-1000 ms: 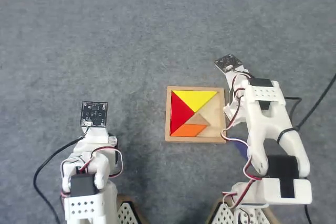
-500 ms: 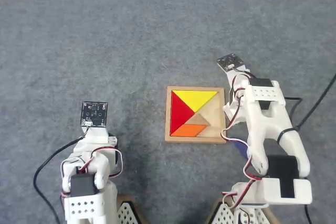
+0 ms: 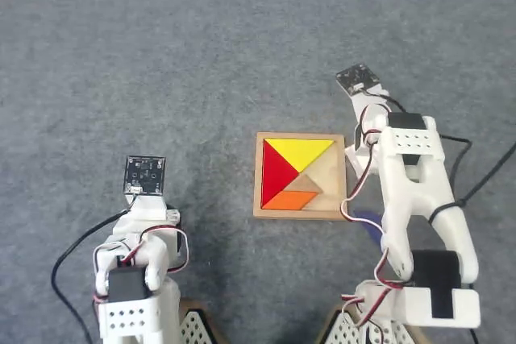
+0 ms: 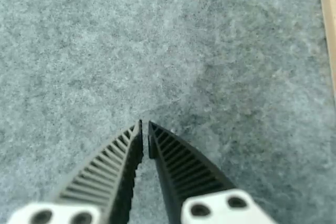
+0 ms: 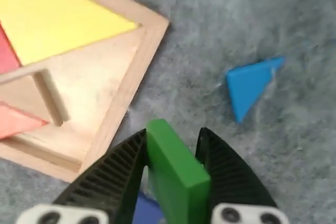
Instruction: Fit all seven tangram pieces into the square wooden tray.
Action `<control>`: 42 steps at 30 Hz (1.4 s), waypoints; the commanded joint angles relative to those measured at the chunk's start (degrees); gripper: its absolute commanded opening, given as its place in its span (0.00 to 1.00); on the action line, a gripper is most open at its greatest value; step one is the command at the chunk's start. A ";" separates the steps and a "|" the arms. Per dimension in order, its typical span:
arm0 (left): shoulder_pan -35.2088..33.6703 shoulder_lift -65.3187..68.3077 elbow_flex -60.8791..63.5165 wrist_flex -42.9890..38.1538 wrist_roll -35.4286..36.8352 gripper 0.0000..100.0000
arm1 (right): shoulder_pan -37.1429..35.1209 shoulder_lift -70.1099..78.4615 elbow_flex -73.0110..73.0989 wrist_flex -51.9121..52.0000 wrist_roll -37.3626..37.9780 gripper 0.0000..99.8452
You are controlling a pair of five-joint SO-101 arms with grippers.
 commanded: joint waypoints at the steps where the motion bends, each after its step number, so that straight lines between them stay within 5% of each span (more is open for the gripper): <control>1: -0.09 -1.05 -0.75 0.18 0.97 0.02 | 0.66 -1.80 -1.58 1.19 1.32 0.14; 8: -0.09 -1.05 -0.75 0.18 0.97 0.02 | 0.66 -0.04 -0.97 1.27 1.32 0.24; 31: -0.09 -1.05 -0.75 0.18 0.97 0.02 | 0.31 1.19 1.14 -2.86 1.05 0.24; 42: -0.09 -1.05 -0.75 0.18 0.97 0.02 | 0.75 13.67 -4.31 -5.05 -19.52 0.24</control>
